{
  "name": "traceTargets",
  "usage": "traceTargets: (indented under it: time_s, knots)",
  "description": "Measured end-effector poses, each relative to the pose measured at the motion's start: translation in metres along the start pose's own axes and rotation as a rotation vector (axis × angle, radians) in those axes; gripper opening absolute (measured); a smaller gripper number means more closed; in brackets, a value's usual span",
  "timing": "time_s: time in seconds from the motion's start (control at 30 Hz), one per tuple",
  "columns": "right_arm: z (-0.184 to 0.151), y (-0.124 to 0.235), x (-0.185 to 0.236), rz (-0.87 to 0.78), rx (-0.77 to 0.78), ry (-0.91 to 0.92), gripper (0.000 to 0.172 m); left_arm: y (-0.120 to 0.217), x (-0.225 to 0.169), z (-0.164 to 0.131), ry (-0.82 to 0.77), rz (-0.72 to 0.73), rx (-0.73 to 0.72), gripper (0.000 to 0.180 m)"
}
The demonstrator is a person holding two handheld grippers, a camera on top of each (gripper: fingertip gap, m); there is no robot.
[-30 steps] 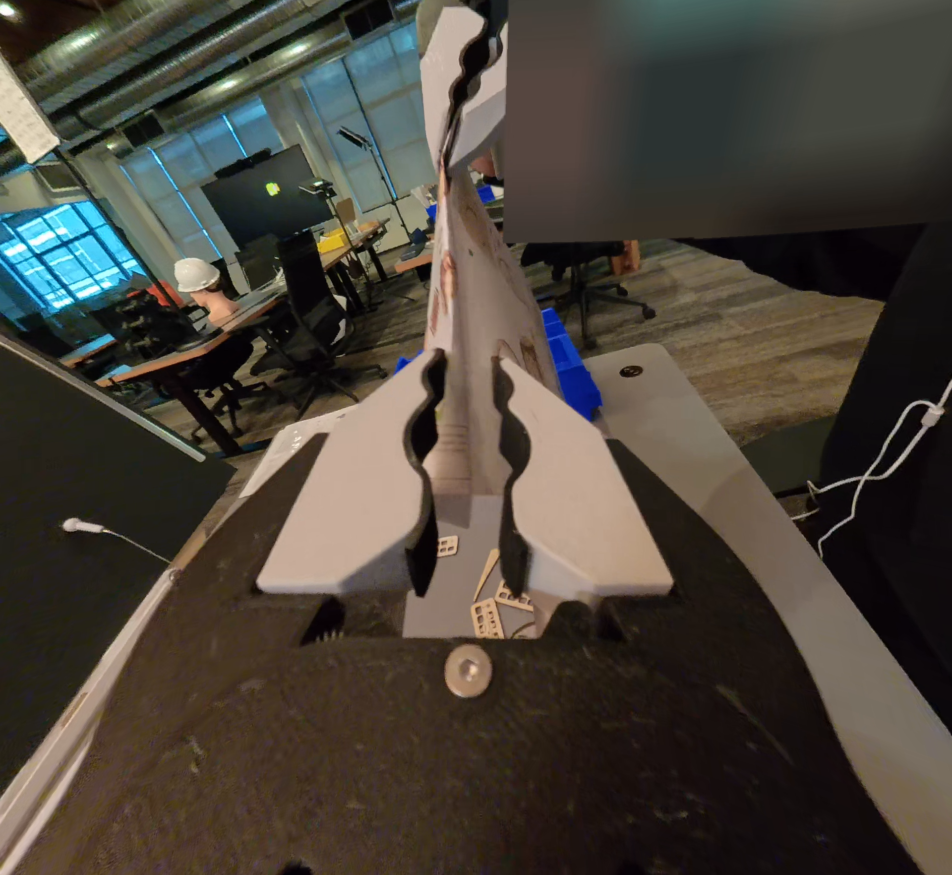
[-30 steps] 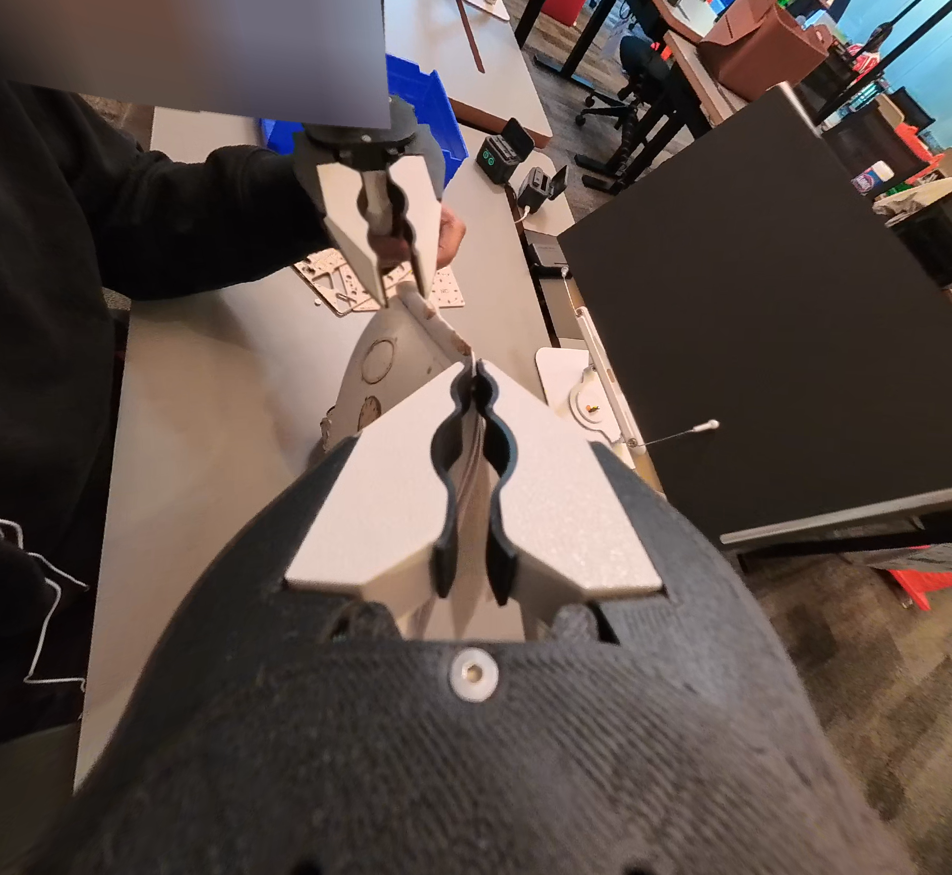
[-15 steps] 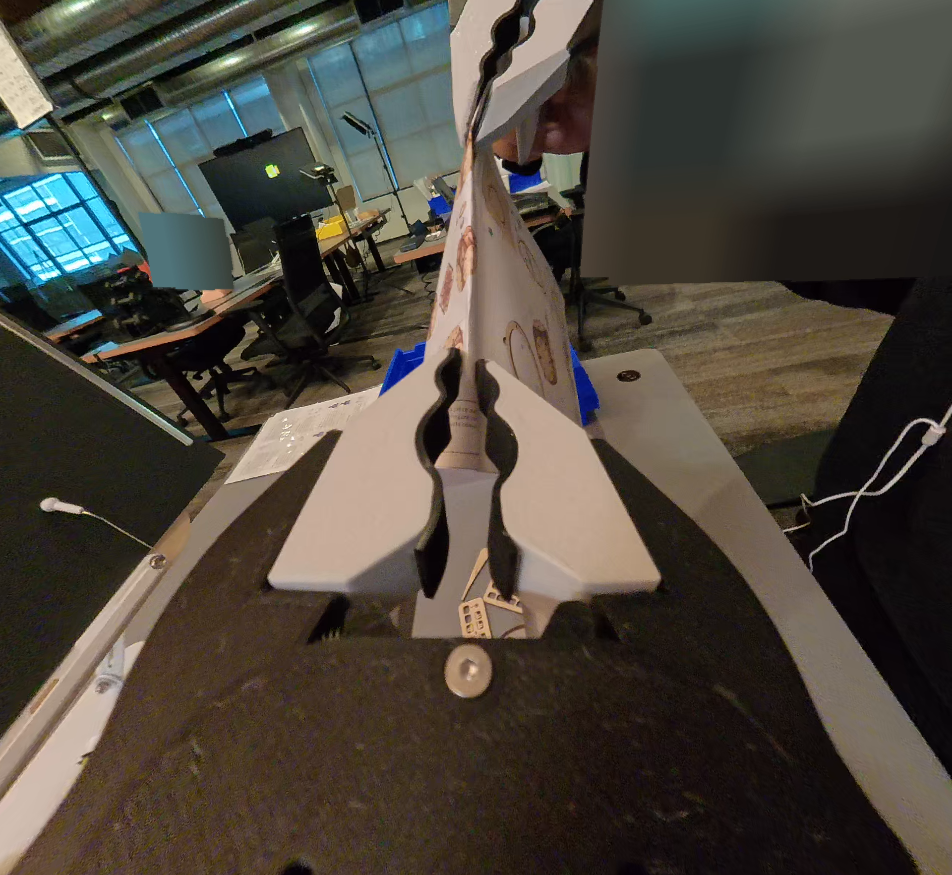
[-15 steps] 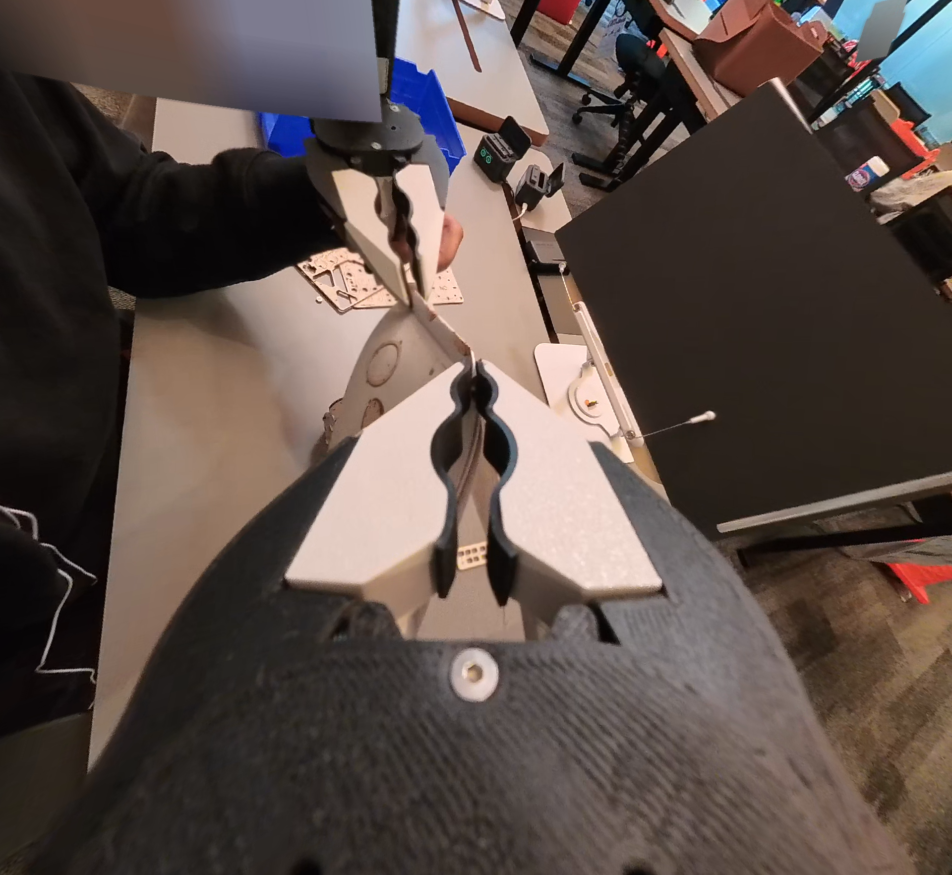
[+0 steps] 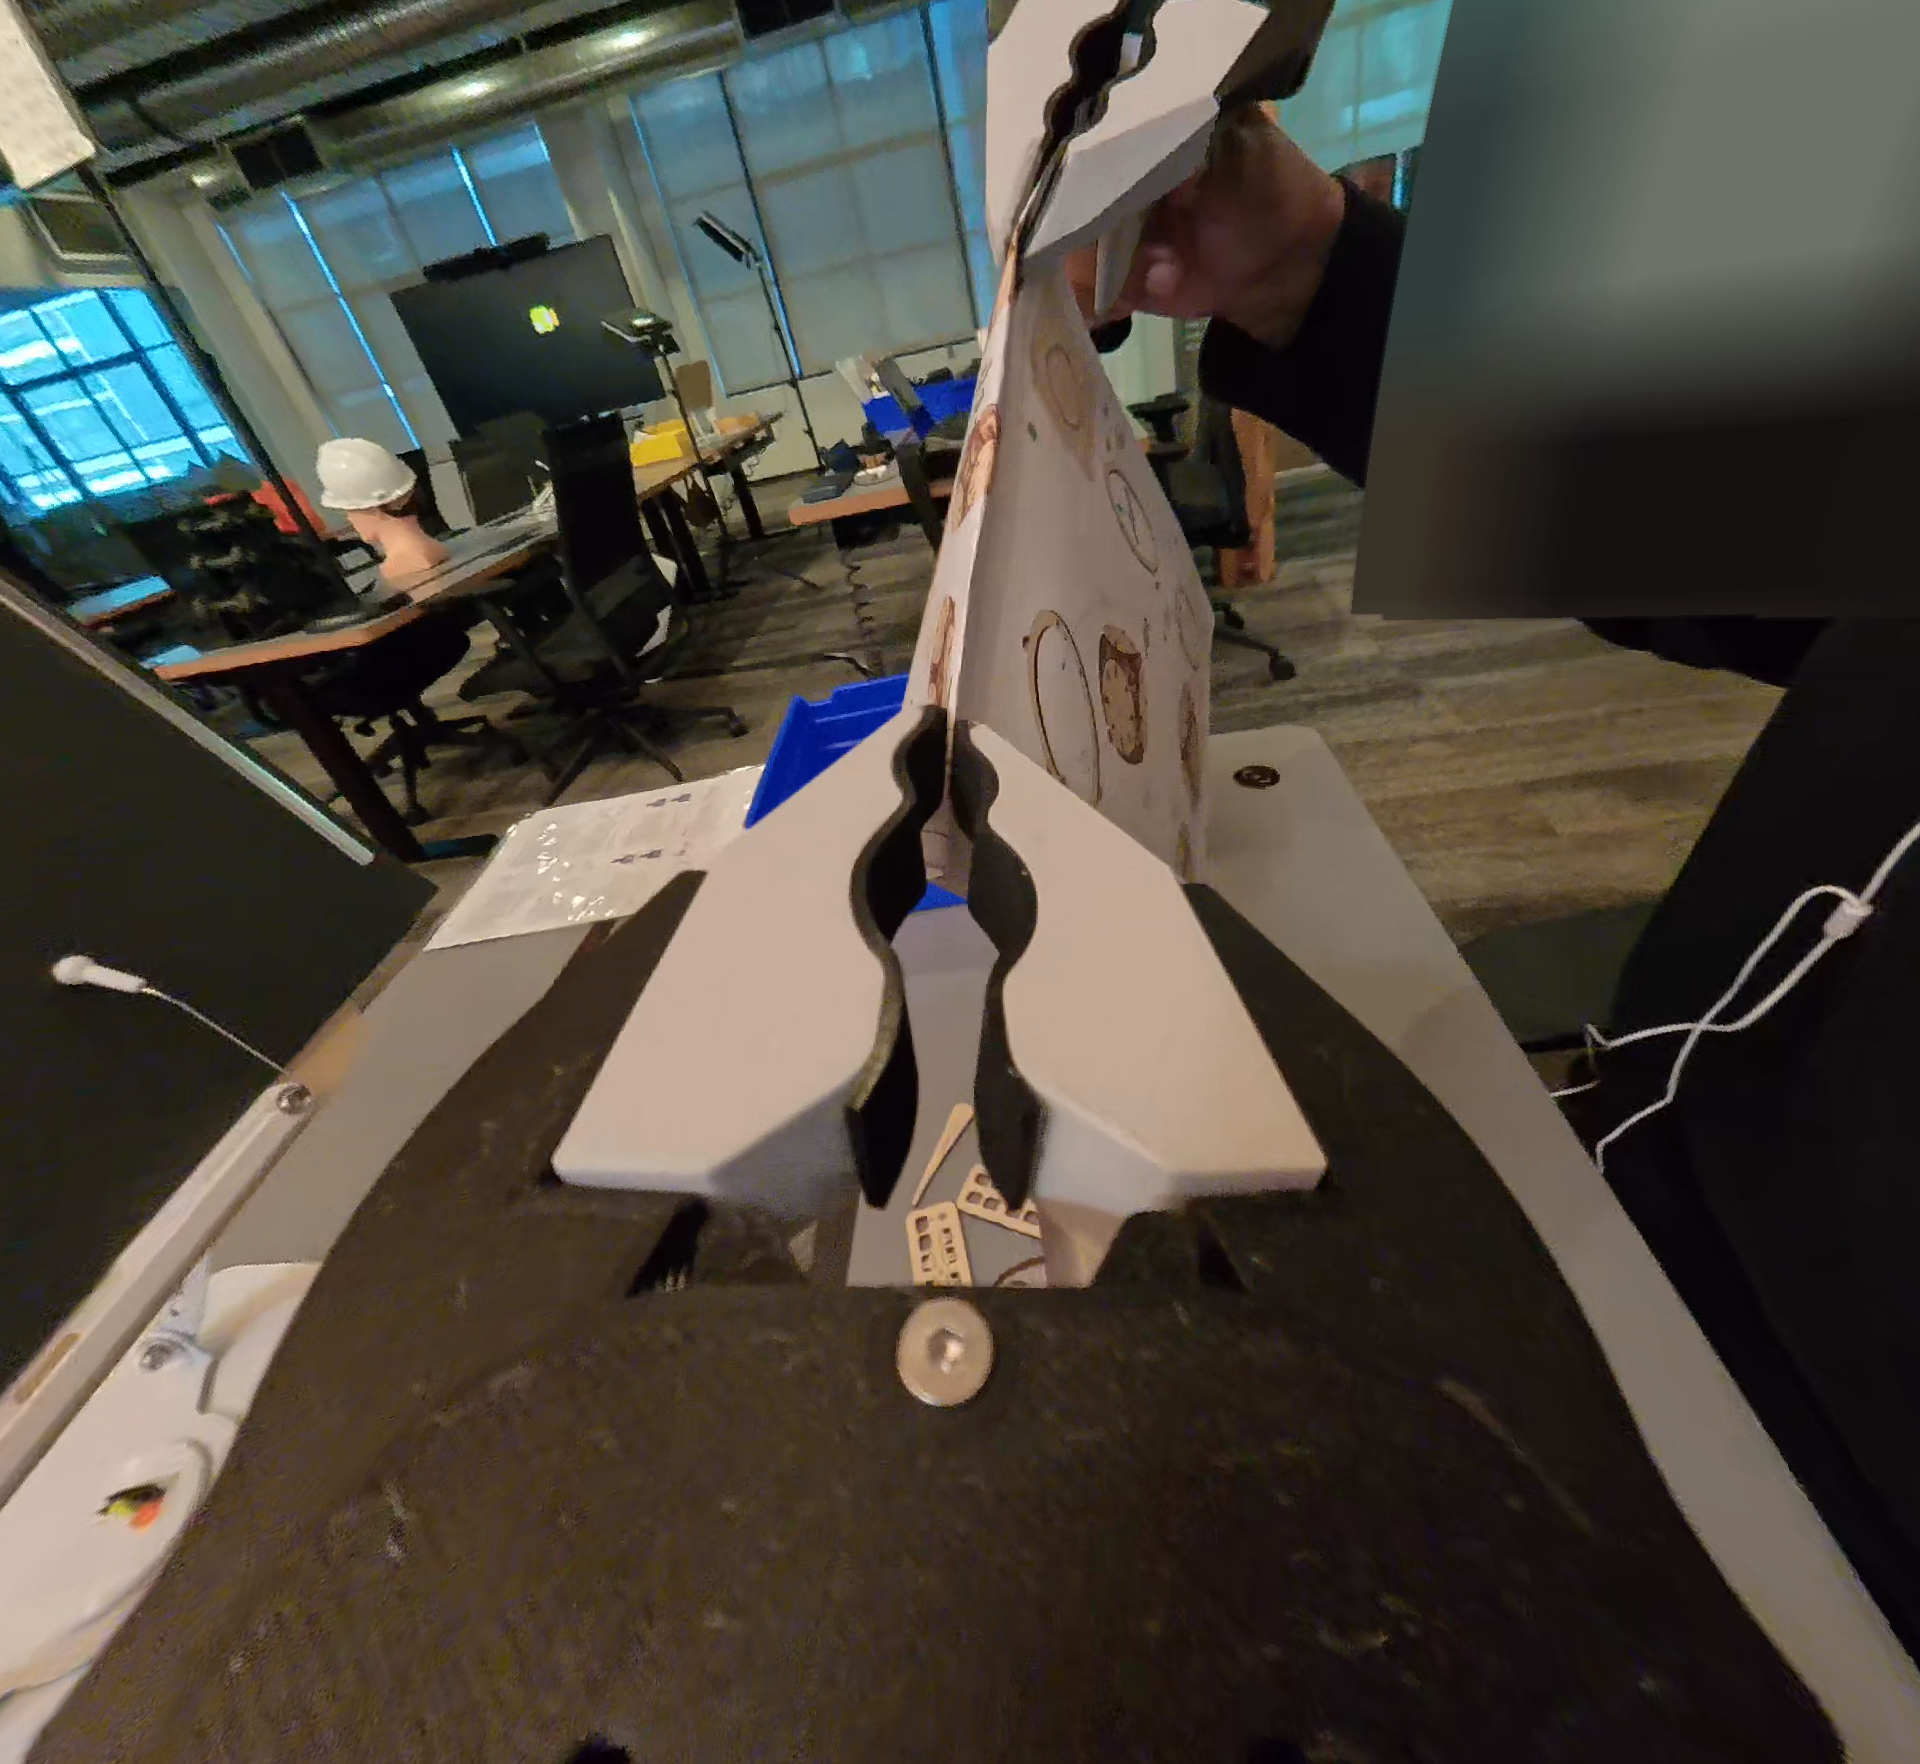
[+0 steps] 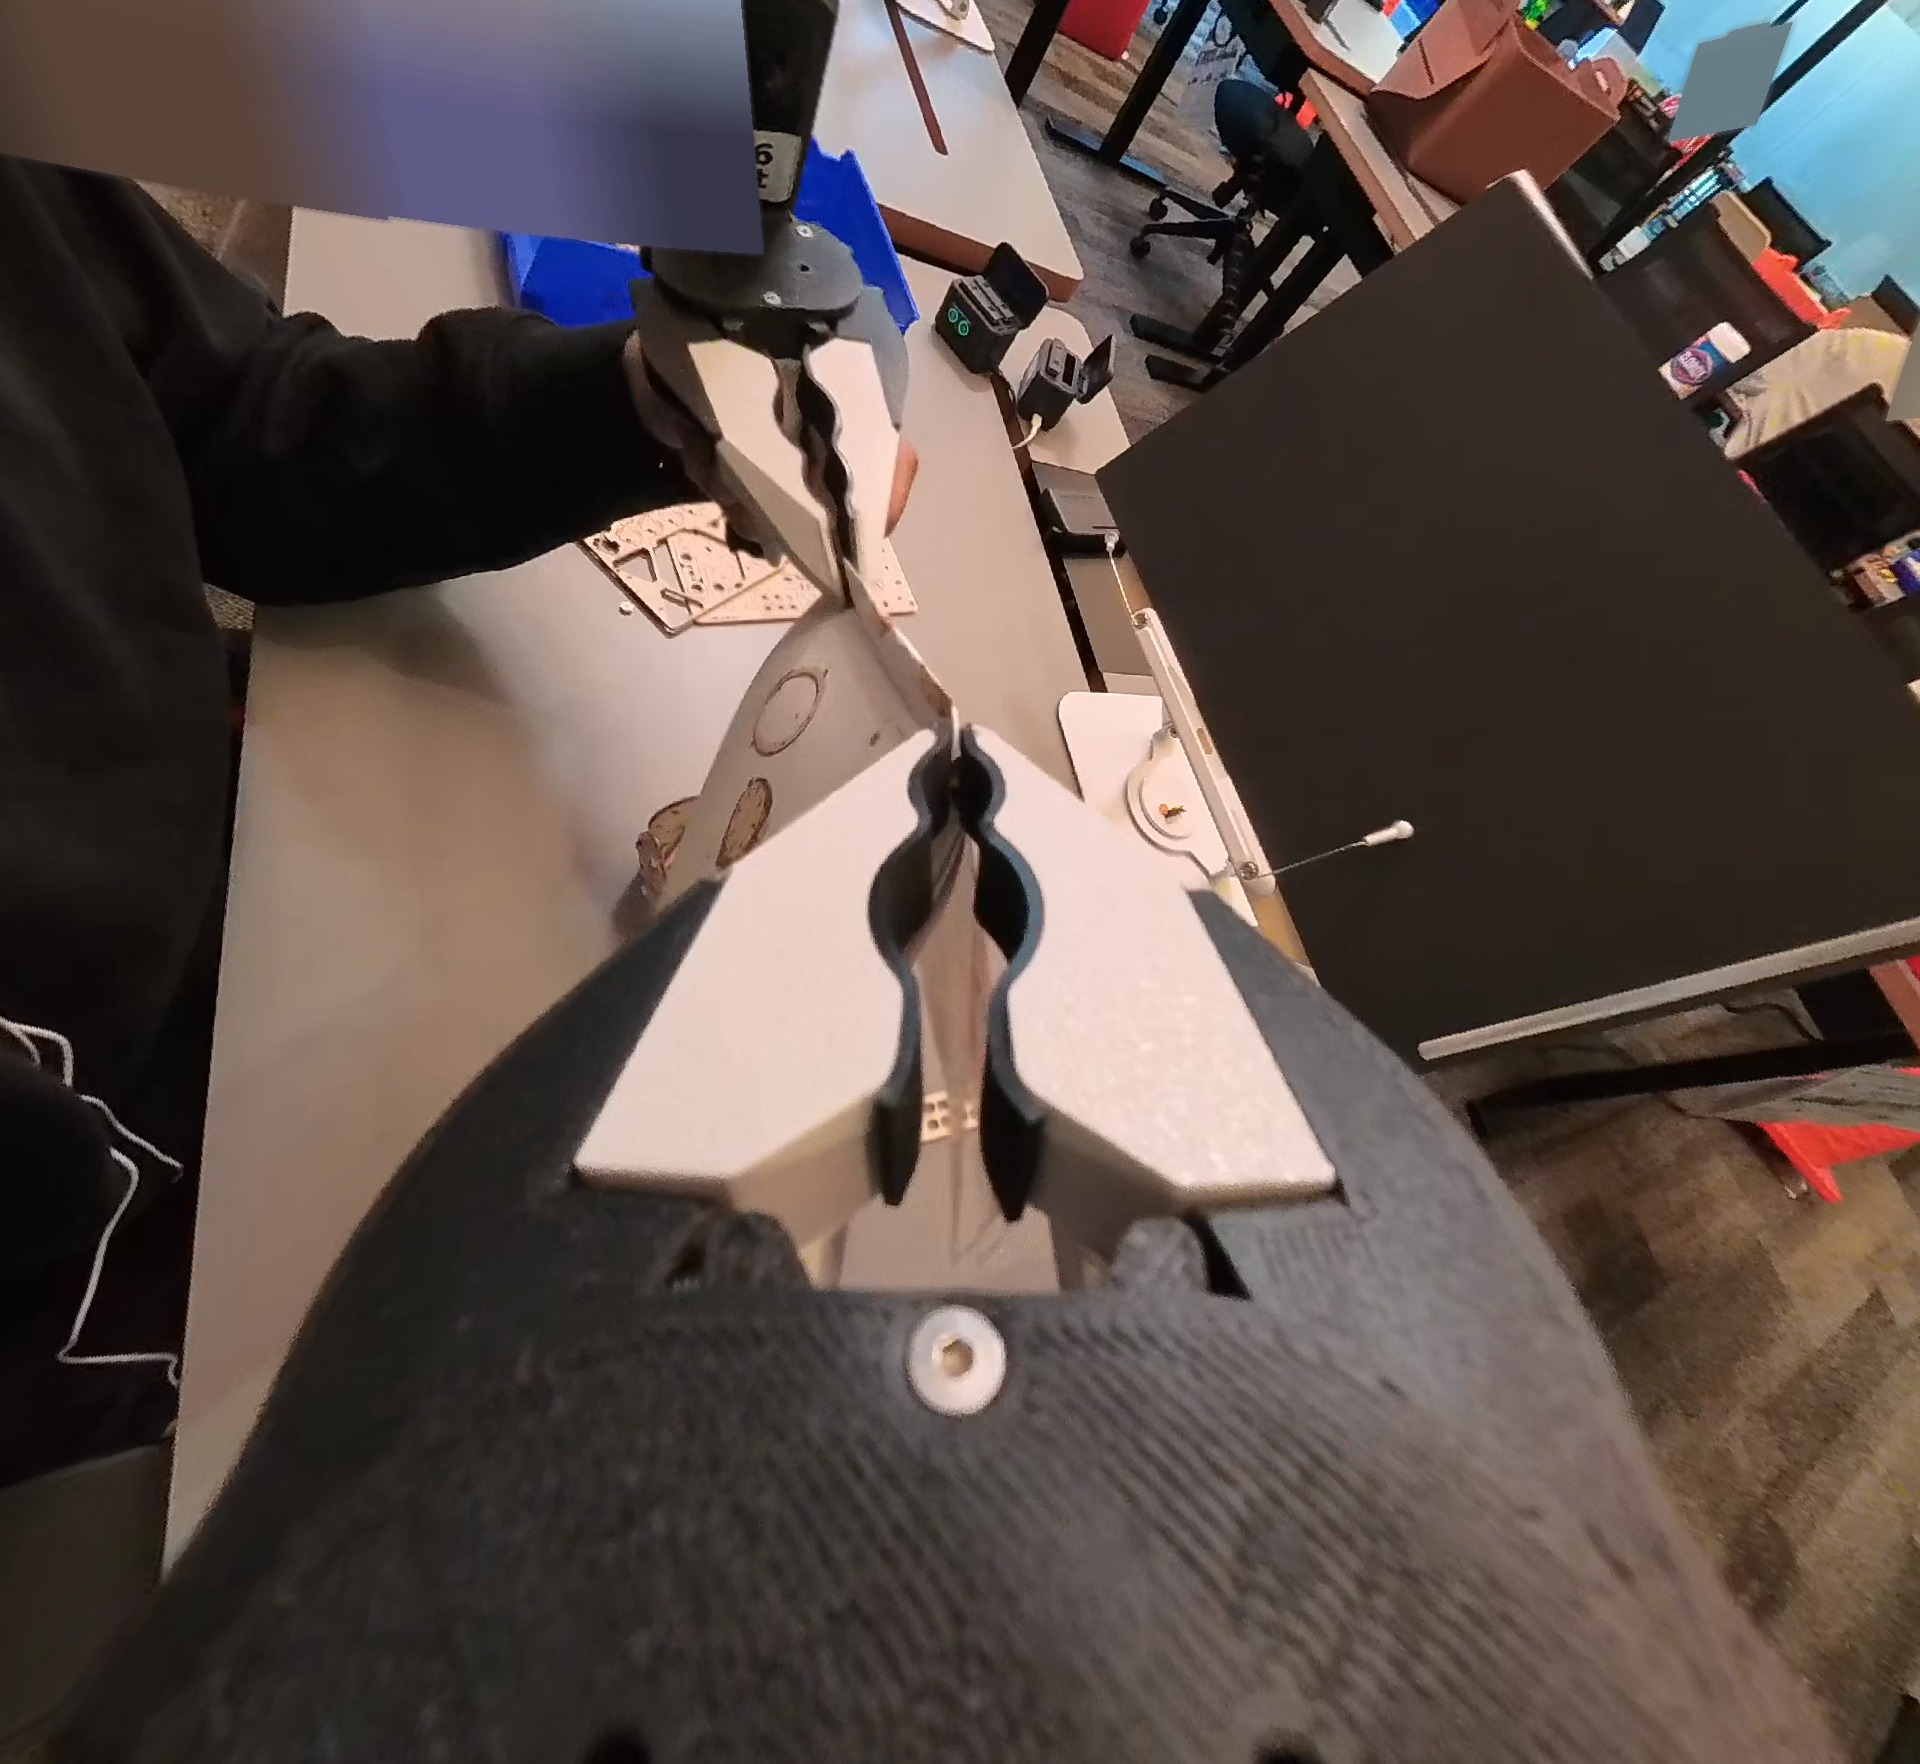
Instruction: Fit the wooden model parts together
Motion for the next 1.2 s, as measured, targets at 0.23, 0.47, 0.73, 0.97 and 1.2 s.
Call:
traceTargets:
  time_s: [0.23,0.47,0.73,0.97,1.2]
  knots:
    - [0.000,0.005,-0.004,-0.020,-0.011,-0.001,0.000,0.000,0.002,-0.003,-0.014,0.018,-0.014,0.014]
    - [-0.001,0.010,-0.005,-0.033,0.002,-0.002,0.000,-0.002,0.005,-0.003,0.013,-0.004,-0.024,0.000]
    - [-0.001,0.014,-0.008,-0.046,-0.047,-0.038,0.000,-0.006,0.003,-0.001,0.029,-0.041,-0.088,0.000]
    - [-0.021,0.015,-0.037,-0.327,-0.086,-0.122,0.050,-0.005,0.020,0.014,0.179,0.004,-0.241,0.000]
    - [-0.046,0.028,-0.036,-0.401,-0.193,-0.328,0.073,0.026,0.045,0.021,0.249,-0.038,-0.452,0.000]
Point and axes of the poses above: each gripper's, where its closed fingertips meet, y back along the fingers, z out of its top, x = y × z across the jaws, the point moved 3 cm from there along y, back along the fingers, and after that the axes turned 13 degrees about y, right-handed, at the moved point
